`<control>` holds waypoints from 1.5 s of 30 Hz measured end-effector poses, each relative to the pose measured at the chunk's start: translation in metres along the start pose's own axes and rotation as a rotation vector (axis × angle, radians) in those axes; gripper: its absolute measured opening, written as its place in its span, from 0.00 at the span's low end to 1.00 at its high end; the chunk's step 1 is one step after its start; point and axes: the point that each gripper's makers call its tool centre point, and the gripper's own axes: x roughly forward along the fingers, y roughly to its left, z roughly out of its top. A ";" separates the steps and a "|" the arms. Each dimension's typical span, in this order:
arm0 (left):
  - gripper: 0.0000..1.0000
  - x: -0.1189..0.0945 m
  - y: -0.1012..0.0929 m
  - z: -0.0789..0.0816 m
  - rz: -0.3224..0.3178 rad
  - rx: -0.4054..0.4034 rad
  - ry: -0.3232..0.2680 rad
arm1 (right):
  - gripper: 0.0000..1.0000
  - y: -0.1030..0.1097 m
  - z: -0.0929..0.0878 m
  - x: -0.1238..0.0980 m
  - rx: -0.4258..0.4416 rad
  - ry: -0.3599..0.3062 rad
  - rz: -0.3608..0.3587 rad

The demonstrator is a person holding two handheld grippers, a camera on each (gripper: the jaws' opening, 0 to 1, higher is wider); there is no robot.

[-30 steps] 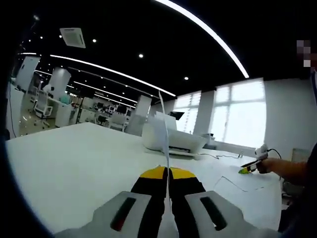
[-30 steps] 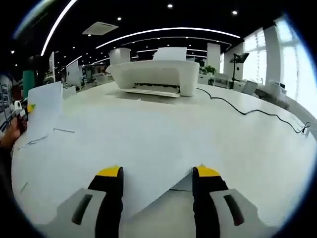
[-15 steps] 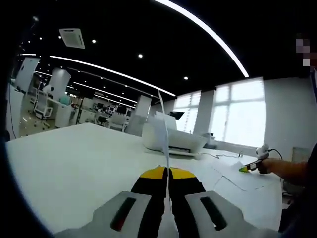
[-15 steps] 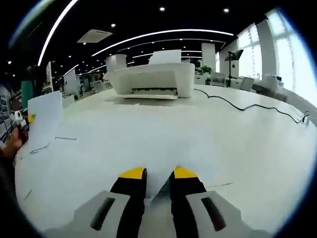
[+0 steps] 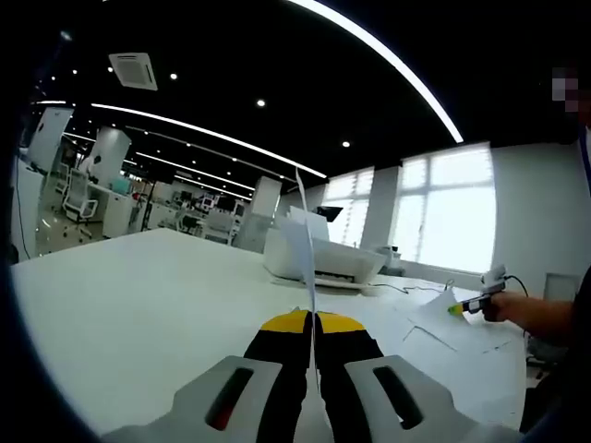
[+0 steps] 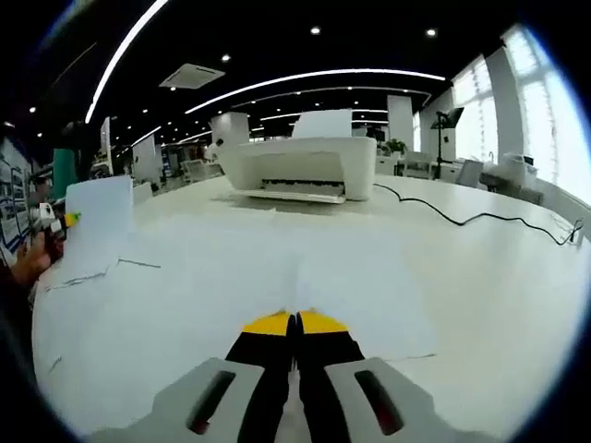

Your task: Organize the stack of printing papers by aligning and flattening the scattered papers on the table

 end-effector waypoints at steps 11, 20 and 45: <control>0.07 0.000 -0.001 0.000 0.000 -0.001 -0.002 | 0.00 0.018 0.044 -0.016 -0.074 -0.099 0.026; 0.07 0.000 -0.001 0.000 -0.002 -0.003 -0.004 | 0.00 0.032 0.064 -0.019 -0.105 -0.125 0.042; 0.07 -0.002 0.000 0.002 -0.007 0.004 -0.013 | 0.00 0.088 0.119 -0.030 -0.238 -0.259 0.159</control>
